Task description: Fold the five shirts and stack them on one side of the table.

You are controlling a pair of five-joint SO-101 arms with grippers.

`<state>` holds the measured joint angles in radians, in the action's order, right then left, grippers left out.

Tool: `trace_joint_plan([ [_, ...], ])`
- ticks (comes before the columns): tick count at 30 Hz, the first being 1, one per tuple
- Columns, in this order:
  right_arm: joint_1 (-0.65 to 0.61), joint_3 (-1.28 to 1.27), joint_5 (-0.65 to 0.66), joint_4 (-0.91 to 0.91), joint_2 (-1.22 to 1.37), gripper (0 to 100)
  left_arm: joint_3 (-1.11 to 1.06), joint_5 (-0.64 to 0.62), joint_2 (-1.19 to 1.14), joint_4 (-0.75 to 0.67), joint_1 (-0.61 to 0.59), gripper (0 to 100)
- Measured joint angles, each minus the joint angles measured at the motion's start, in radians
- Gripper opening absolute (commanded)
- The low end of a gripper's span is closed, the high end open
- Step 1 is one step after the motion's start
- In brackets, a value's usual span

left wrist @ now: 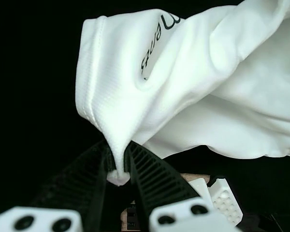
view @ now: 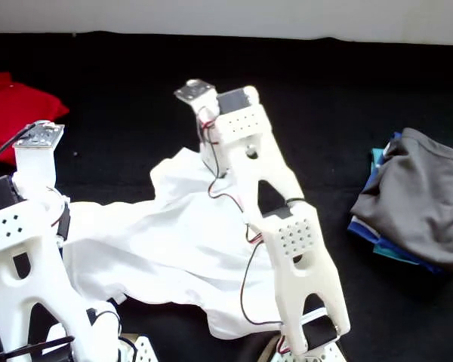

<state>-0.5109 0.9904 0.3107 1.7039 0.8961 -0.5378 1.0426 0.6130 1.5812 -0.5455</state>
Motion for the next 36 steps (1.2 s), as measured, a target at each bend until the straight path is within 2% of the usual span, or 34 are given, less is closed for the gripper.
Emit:
trace_joint_plan([
  [13, -0.084, -0.014, 0.006, -0.348, 0.049, 28.6, 0.0, 0.0, 0.0, 0.0, 0.005, 1],
  [22, -0.15, -0.015, 0.006, -0.327, 0.126, 27.0, 0.0, 0.0, 0.0, 0.0, 0.005, 1],
  [24, -0.15, -0.017, 0.006, -0.328, 0.144, 20.3, 0.0, 0.0, 0.0, 0.0, 0.005, 1],
  [28, -0.146, -0.005, 0.014, -0.328, 0.169, 0.0, 0.0, 0.0, 0.0, 0.0, 0.005, 1],
  [31, -0.135, 0.02, 0.068, -0.29, 0.17, 0.8, 0.0, 0.0, 0.0, 0.0, 0.005, 1],
  [36, -0.098, 0.13, 0.081, -0.124, 0.178, 0.8, 0.0, -0.015, 0.0, -0.015, 0.005, 1],
])
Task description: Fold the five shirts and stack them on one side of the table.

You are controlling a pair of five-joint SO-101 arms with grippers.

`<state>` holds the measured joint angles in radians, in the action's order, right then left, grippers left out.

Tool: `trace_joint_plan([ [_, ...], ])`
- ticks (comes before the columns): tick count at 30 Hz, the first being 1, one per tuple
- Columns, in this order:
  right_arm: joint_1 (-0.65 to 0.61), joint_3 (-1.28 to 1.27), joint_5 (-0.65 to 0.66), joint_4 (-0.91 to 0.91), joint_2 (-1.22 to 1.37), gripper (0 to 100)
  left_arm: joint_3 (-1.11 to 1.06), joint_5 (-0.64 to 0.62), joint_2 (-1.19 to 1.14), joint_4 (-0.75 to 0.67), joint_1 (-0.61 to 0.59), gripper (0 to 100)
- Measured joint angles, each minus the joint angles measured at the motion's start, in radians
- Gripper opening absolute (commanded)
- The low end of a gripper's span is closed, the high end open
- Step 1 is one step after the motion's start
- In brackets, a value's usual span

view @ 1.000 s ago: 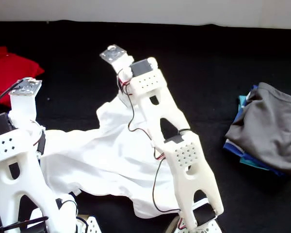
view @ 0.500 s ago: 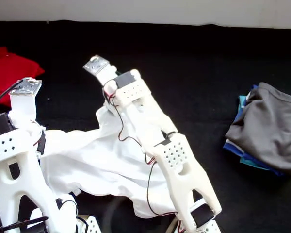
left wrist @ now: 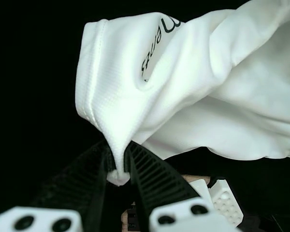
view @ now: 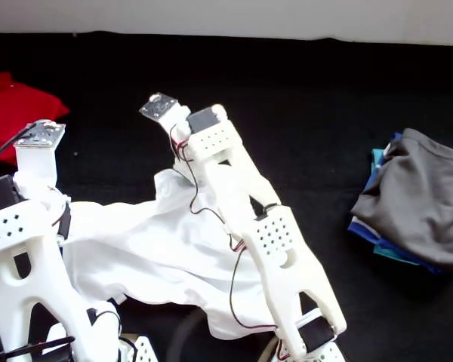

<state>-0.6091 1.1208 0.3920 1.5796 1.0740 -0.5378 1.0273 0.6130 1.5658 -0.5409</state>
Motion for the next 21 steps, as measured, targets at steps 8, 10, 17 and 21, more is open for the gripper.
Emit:
trace_joint_plan([
  [8, 0.163, 0.279, 0.006, 0.117, -0.049, 0.8, 0.0, -0.21, 0.0, -0.23, 0.02, 1],
  [10, 0.203, 0.348, 0.006, 0.117, -0.058, 0.8, 0.0, -0.244, 0.0, -0.292, 0.051, 1],
  [17, 0.308, 0.48, 0.006, 0.0, -0.06, 0.8, 0.018, -0.269, -0.089, -0.509, 0.183, 1],
  [21, 0.351, 0.485, 0.006, -0.141, -0.06, 0.8, 0.163, -0.269, -0.295, -0.539, 0.224, 1],
])
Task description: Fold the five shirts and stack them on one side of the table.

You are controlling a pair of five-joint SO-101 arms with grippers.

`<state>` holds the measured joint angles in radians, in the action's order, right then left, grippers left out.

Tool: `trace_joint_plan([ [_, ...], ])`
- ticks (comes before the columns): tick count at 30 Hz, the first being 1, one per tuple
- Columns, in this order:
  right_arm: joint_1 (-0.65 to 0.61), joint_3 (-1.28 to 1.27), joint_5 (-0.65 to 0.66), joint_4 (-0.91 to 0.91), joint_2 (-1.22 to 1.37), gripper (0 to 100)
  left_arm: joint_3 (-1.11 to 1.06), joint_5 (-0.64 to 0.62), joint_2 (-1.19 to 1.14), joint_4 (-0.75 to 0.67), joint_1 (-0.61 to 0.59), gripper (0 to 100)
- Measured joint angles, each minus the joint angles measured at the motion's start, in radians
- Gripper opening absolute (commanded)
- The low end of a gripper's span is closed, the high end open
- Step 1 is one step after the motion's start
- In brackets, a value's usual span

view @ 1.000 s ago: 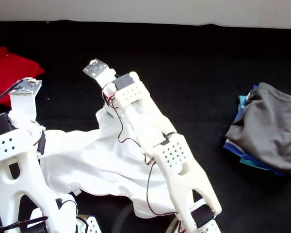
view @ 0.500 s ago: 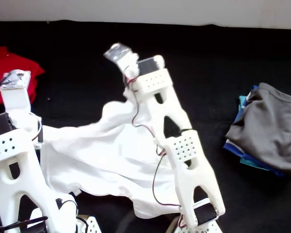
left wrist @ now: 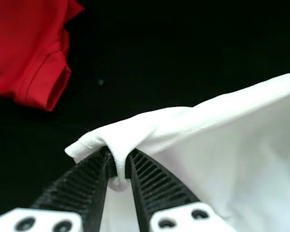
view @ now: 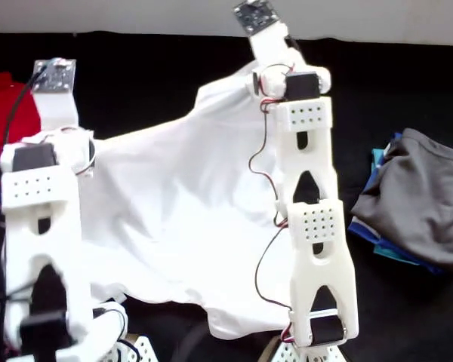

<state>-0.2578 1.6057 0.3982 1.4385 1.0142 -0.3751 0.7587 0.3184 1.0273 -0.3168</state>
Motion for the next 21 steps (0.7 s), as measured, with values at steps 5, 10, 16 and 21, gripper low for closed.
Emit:
trace_joint_plan([
  [5, 0.032, 0.0, 0.003, -0.178, 0.0, 0.8, 0.316, 0.0, -0.319, -0.003, 0.044, 1],
  [10, 0.041, 0.0, 0.048, -0.33, 0.011, 0.8, 0.727, 0.0, -0.643, 0.078, 0.084, 1],
  [16, 0.063, -0.002, 0.094, -0.462, 0.074, 0.8, 1.283, 0.0, -1.011, 0.232, 0.101, 1],
  [21, 0.074, -0.002, 0.094, -0.503, 0.08, 0.8, 1.695, 0.0, -1.237, 0.367, 0.101, 1],
])
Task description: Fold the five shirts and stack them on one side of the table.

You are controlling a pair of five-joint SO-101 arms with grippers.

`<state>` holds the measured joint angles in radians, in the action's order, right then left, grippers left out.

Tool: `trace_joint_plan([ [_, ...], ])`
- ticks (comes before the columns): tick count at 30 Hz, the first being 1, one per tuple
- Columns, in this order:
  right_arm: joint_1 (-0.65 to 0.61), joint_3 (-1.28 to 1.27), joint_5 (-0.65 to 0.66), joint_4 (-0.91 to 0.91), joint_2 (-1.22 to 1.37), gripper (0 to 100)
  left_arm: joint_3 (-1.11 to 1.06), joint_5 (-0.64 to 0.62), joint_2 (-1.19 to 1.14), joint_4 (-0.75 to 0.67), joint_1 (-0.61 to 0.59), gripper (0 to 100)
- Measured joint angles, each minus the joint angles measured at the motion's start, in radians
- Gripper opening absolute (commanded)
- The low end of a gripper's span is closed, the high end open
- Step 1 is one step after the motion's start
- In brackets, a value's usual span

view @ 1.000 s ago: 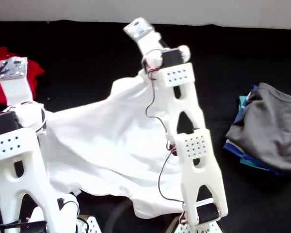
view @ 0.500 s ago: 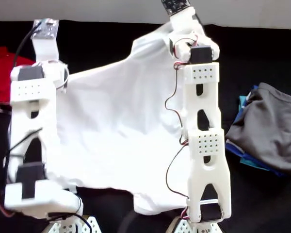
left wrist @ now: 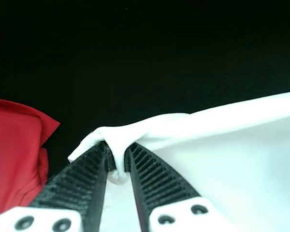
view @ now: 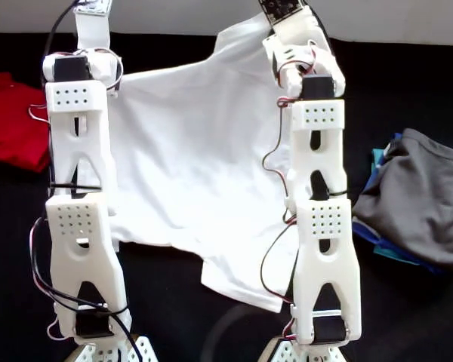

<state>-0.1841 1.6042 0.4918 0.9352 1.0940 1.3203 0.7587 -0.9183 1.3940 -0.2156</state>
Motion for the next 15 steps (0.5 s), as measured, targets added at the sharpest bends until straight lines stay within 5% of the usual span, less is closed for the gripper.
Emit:
trace_joint_plan([
  [6, 0.002, 0.006, 0.0, 0.063, 0.0, 0.8, 0.262, 0.005, -0.101, 0.226, 0.005, 1],
  [15, -0.003, 0.037, 0.0, 0.618, -0.048, 0.8, 0.288, 0.064, -0.104, 0.376, -0.003, 1],
])
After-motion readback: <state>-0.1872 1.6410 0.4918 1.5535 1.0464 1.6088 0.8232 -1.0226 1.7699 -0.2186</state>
